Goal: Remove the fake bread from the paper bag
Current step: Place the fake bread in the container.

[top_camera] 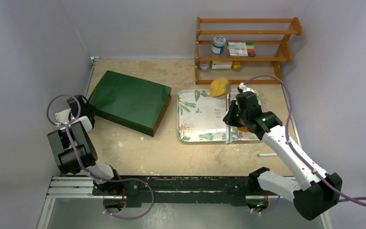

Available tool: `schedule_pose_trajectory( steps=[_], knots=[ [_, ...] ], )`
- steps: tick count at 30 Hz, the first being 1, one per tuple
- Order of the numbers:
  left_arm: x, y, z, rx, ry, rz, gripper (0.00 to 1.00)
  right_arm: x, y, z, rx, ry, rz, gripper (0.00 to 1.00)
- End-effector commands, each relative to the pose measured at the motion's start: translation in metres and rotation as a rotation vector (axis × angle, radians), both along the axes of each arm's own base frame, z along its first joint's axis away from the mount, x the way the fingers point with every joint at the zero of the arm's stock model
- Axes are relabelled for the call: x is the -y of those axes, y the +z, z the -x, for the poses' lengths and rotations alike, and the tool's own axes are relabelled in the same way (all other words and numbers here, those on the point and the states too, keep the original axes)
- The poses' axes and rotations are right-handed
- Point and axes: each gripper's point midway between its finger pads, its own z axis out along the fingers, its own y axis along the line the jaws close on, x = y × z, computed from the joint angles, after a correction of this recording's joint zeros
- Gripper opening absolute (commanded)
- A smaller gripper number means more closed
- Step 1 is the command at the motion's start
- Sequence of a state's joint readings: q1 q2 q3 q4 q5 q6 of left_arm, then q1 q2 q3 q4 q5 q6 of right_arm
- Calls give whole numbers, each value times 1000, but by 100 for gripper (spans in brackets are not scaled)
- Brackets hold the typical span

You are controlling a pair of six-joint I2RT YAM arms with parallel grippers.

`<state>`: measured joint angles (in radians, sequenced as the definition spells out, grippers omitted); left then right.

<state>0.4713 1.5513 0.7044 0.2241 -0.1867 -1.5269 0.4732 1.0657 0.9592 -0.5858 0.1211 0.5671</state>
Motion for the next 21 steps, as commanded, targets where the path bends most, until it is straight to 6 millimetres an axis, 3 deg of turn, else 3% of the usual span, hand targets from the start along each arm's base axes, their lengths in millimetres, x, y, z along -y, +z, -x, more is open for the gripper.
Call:
schedule_pose_trajectory(
  steps=[1,8,21],
  knots=[
    [1,12,-5,45,-13,-17,0,28,-6,-2,17,-82,24,0],
    [9,10,-11,47,-32,-15,0,41,-6,3,-15,-169,19,0],
    [20,1,-24,42,-61,-9,0,39,-40,12,-112,-234,-24,35]
  ],
)
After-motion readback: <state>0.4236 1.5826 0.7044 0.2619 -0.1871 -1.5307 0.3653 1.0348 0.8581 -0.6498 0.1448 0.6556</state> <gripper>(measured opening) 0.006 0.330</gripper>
